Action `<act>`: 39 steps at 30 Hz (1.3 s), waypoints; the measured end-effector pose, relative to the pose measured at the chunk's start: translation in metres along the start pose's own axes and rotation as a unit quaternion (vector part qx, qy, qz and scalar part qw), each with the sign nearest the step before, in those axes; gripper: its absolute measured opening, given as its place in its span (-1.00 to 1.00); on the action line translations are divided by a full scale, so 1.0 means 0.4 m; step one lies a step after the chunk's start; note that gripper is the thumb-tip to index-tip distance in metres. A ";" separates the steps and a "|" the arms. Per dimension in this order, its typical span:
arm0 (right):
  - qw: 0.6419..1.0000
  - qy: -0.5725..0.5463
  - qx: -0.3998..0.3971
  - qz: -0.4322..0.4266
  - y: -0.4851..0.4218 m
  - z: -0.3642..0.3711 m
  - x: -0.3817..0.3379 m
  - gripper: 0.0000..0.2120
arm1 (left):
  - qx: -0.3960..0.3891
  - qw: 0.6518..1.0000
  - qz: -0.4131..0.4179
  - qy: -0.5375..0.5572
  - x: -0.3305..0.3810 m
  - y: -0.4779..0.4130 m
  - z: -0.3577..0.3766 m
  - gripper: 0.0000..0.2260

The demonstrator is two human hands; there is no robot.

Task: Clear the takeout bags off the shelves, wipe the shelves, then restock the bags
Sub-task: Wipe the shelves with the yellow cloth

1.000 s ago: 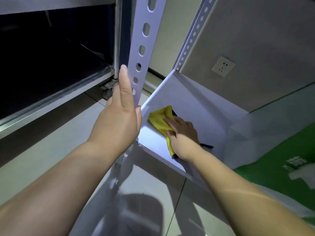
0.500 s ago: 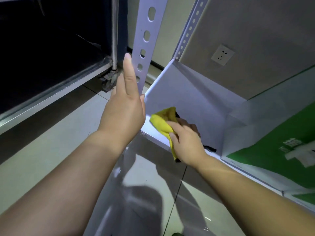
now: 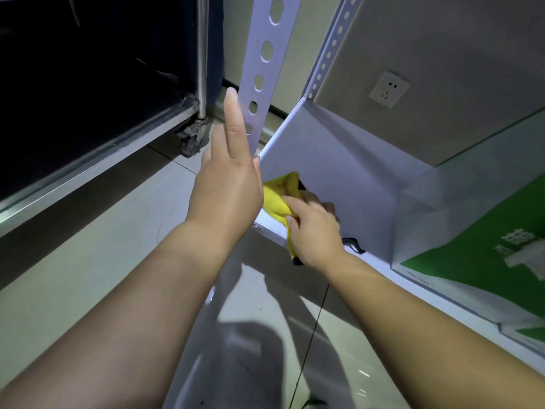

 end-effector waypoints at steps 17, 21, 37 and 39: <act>0.998 0.037 -0.018 0.046 -0.051 -0.008 0.003 -0.58 | -0.006 0.999 0.014 -0.034 0.003 0.005 -0.007 -0.35; 0.999 -0.023 -0.008 -0.036 0.027 -0.017 0.016 -0.61 | -0.018 0.999 -0.023 -0.018 0.004 0.008 -0.011 -0.37; 0.966 -0.038 -0.254 0.018 0.164 -0.272 0.037 -0.60 | -0.277 0.938 -0.206 -0.036 0.166 0.089 -0.227 -0.63; 0.962 -0.088 -0.257 0.031 0.217 -0.368 0.000 -0.59 | -0.307 0.926 -0.215 -0.032 0.218 0.105 -0.294 -0.67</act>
Point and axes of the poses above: each hand's wrist, its own y-axis away from the middle knuckle, its own z-axis out of the palm, x = y × z, the point moved 3 cm from there along -y, towards the middle knuckle, and after that the axes turned 7 degrees about x, right-handed, at the moved point
